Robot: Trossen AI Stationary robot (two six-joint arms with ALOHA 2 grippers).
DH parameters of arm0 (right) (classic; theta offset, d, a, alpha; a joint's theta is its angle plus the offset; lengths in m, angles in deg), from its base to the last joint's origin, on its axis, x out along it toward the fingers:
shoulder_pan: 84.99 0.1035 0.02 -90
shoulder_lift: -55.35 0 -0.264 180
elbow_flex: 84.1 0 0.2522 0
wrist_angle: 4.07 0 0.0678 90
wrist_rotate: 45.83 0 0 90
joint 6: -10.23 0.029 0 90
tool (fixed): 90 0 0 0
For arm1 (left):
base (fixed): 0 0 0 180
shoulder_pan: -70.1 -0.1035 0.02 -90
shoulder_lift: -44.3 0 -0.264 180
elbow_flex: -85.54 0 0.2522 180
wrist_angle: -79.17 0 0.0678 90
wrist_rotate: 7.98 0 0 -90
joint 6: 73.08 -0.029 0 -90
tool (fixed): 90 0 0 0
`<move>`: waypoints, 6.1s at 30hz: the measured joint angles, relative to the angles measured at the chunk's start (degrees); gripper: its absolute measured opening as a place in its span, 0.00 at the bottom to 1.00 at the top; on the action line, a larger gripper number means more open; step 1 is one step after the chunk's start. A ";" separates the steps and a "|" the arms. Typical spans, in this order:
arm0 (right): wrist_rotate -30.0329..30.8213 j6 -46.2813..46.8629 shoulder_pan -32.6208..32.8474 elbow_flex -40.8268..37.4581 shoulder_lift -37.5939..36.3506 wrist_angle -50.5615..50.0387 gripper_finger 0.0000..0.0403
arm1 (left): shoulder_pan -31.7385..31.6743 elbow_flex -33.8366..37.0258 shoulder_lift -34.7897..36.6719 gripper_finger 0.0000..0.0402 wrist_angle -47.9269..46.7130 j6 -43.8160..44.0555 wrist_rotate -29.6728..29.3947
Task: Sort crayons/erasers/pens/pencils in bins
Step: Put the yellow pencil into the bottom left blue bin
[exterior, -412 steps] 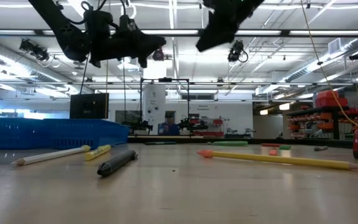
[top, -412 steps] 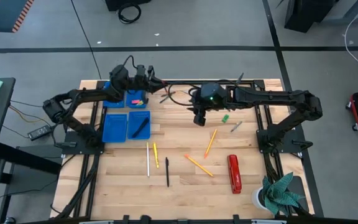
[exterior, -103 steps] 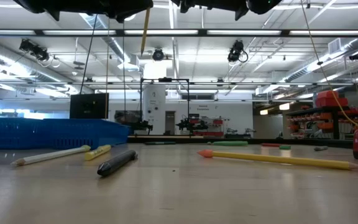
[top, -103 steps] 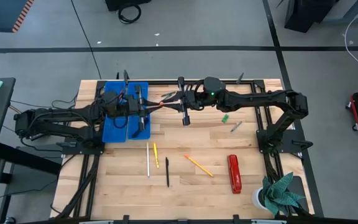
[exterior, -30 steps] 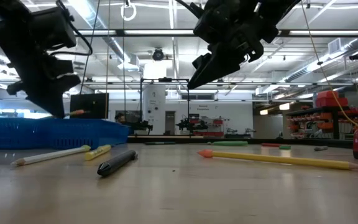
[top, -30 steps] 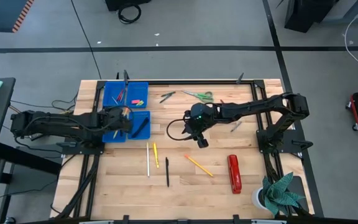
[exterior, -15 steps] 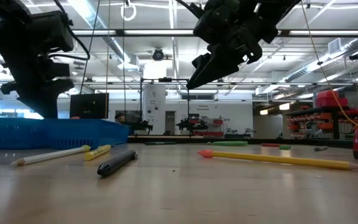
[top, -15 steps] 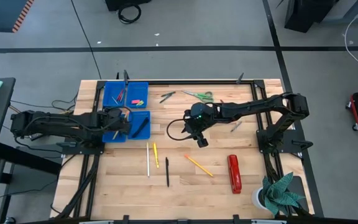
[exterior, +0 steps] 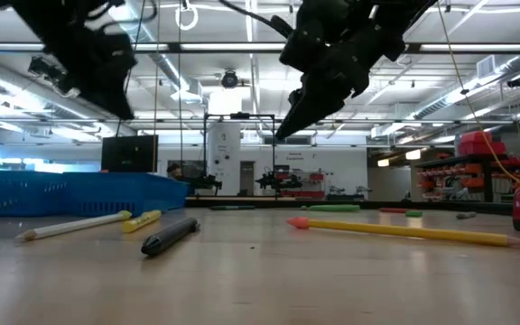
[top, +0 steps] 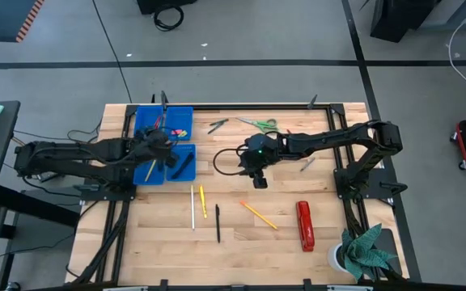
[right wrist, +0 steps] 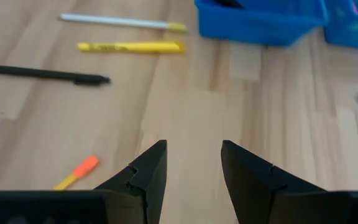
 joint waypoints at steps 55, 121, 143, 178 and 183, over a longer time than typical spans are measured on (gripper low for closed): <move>20.02 51.84 29.66 5.51 15.71 -20.67 0.32 | -14.75 -1.67 -0.22 0.27 17.79 -27.19 11.42; 14.99 10.57 11.94 3.72 16.73 14.79 0.28 | -2.02 -0.95 2.42 0.13 21.69 -33.56 -0.64; 6.45 8.83 4.37 9.01 25.53 13.75 0.30 | -1.94 -0.99 15.42 0.08 0.73 -19.64 -3.70; 6.51 0.23 3.37 8.55 23.46 13.41 0.05 | -1.89 -0.99 16.90 0.04 -8.67 -15.17 -3.69; 4.81 0.70 4.12 8.63 16.78 9.69 0.04 | -1.89 -0.99 16.90 0.03 -8.05 -17.03 -3.61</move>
